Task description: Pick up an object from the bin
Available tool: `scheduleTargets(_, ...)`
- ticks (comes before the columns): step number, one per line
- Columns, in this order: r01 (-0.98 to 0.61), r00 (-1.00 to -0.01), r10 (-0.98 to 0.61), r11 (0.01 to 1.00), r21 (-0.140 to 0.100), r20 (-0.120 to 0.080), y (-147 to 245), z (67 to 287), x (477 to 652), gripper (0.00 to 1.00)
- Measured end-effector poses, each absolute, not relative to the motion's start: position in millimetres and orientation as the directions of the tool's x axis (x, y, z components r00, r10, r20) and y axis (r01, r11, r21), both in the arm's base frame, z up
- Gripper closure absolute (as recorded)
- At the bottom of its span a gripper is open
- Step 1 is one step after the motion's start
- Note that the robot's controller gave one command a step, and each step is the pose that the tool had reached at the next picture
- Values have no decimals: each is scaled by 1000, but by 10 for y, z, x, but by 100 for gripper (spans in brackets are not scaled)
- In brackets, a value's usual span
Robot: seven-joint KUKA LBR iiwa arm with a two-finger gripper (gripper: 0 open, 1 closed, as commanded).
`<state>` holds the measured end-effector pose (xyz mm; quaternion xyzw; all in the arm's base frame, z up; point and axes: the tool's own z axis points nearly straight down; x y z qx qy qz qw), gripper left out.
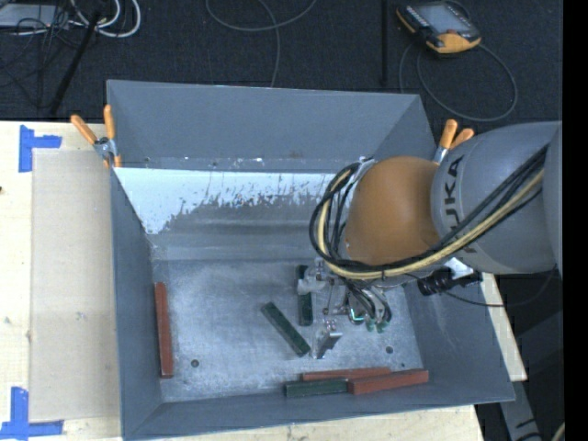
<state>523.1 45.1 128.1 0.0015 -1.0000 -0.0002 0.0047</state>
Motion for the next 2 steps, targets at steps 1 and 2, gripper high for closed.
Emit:
scheduleTargets(1, -2, -1000, -2, 1000, 1, 2, 450, 1323, 5250, 0)
scheduleTargets(2, -84, -996, -84, 996, 1, -10, 837, 757, 5295, 100)
